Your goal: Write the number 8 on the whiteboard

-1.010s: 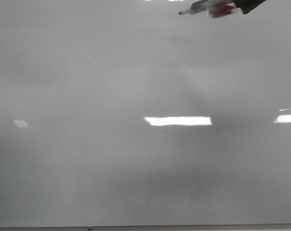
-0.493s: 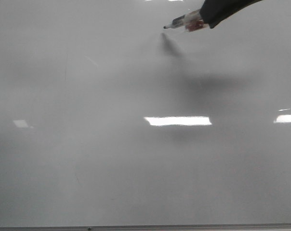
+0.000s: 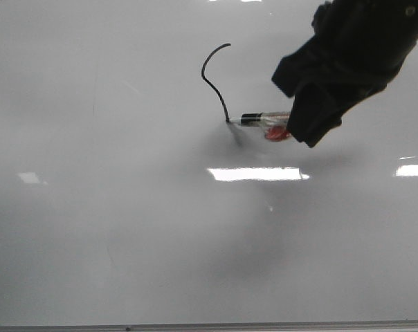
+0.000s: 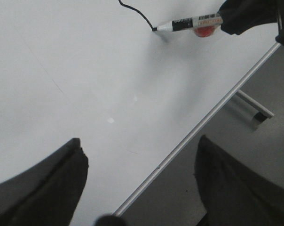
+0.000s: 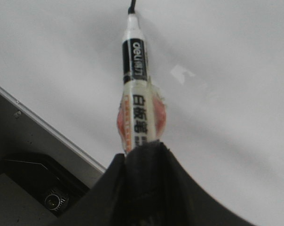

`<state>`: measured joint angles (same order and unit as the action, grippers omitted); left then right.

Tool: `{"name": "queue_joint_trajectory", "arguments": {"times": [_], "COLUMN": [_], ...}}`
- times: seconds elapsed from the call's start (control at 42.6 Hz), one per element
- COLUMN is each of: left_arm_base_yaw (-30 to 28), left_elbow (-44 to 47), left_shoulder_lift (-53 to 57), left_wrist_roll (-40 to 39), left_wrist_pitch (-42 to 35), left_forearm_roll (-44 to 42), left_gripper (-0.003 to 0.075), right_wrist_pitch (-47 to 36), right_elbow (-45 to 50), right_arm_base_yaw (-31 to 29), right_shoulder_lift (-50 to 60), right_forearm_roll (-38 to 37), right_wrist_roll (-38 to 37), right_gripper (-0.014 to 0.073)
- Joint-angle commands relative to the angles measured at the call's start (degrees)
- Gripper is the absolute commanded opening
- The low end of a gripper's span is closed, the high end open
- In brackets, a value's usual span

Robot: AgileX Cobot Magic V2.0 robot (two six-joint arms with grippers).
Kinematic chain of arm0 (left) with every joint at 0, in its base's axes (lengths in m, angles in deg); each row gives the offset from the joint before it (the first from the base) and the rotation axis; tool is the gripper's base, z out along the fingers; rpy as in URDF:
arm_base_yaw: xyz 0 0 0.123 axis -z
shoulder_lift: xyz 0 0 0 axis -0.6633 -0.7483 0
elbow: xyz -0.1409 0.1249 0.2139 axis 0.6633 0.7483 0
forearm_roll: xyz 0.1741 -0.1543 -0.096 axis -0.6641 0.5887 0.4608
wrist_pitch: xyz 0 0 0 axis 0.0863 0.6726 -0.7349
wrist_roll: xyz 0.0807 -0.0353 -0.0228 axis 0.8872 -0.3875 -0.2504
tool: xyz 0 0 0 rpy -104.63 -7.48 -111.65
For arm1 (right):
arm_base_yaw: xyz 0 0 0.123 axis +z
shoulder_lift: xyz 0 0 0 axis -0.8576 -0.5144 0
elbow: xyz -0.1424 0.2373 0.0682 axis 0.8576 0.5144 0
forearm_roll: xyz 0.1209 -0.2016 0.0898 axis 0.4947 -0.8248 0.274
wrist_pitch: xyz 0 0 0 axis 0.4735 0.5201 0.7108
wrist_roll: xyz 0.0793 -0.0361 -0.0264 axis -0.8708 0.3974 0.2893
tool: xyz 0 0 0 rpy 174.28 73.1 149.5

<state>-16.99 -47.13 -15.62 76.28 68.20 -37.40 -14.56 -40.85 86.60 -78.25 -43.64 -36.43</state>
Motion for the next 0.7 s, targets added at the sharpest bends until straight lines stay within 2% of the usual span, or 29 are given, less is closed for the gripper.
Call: {"name": "queue_joint_trajectory", "arguments": {"times": [0.0,0.164,0.329,0.423,0.564,0.681], "left_arm_base_yaw": [-0.2,-0.2,-0.2,-0.2,-0.2,-0.2], "left_elbow": [-1.5,-1.5,-1.5,-1.5,-1.5,-1.5], "left_shoulder_lift": [0.8,0.8,0.8,0.8,0.8,0.8], "left_wrist_roll": [-0.5,-0.5,-0.5,-0.5,-0.5,2.4], "left_wrist_pitch": [-3.4,-3.4,-3.3,-3.3,-3.4,-2.1], "left_forearm_roll": [1.7,1.7,1.7,1.7,1.7,1.7], "left_gripper": [0.0470,0.0470,0.0470,0.0470,0.0470,0.0471], "right_wrist_pitch": [-8.0,-8.6,-4.8,-4.8,-5.1,-4.4], "right_elbow": [-1.0,-5.0,-7.9,-9.2,-11.0,-8.8], "right_arm_base_yaw": [1.0,1.0,-4.0,-4.6,-1.9,2.7], "right_shoulder_lift": [0.5,-2.0,-1.4,-1.1,-0.6,4.5], "right_forearm_roll": [1.2,2.2,2.0,2.0,2.0,2.0], "right_wrist_roll": [-0.5,-0.6,-0.6,-0.4,0.3,5.3], "right_gripper": [-0.0064,-0.0064,-0.0064,-0.0065,-0.0069,-0.0069]}}
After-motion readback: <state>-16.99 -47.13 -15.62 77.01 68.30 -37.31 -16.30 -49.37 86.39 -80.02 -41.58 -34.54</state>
